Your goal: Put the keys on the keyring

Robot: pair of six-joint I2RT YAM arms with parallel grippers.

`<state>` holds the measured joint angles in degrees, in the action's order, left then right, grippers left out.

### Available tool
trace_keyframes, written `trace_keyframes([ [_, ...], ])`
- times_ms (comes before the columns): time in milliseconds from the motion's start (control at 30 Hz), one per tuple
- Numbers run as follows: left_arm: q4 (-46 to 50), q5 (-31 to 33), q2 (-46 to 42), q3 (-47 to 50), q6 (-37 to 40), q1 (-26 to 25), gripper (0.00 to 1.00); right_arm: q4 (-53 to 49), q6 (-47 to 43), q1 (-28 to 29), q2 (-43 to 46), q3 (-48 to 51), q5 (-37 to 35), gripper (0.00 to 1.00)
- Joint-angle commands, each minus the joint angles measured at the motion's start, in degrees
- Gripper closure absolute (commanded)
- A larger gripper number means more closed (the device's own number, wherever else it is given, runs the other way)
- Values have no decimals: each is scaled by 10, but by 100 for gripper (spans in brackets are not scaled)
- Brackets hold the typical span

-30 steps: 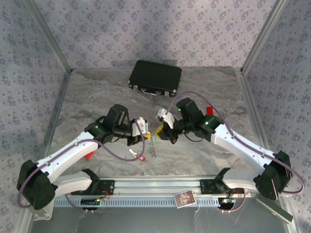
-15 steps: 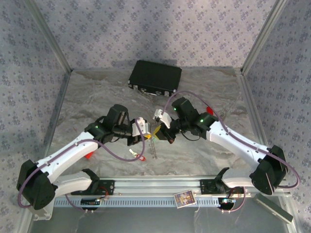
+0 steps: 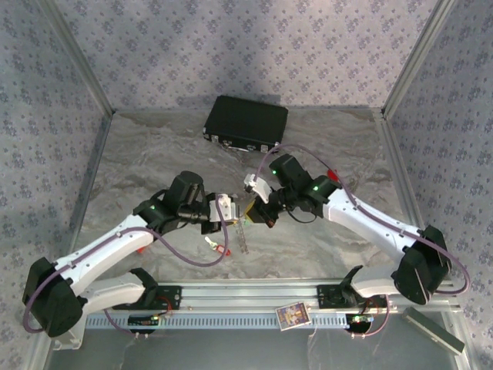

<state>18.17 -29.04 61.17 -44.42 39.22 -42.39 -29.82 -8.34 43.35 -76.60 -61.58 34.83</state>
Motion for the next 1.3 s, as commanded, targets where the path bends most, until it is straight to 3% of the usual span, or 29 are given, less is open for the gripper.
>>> trace_keyframes([
  [0,-31,-16,-24,3,8,-7,100,-7,7,-9,-8,-20,6,100],
  [67,-42,-21,-23,6,-3,-7,100,-4,6,-11,-8,-19,6,100],
  [133,-57,-27,-22,10,-23,-7,100,-2,6,-13,-3,-17,1,77],
  [300,-114,-40,-22,27,-104,-7,100,27,-1,-24,54,13,-26,48],
  [433,-171,-46,-18,48,-165,-9,100,152,-44,-24,148,118,-75,48],
  [600,-224,-48,-15,65,-202,-9,100,300,-151,2,222,235,-74,54],
  [800,-274,-82,-18,87,-183,-10,100,242,-155,10,194,208,-34,64],
  [1167,-274,-81,-17,88,-171,-10,100,258,-138,34,182,227,-118,77],
  [1233,-273,-80,-17,88,-171,-11,100,260,-135,35,180,227,-131,76],
  [1267,-272,-78,-18,89,-171,-11,100,263,-134,35,181,229,-136,70],
])
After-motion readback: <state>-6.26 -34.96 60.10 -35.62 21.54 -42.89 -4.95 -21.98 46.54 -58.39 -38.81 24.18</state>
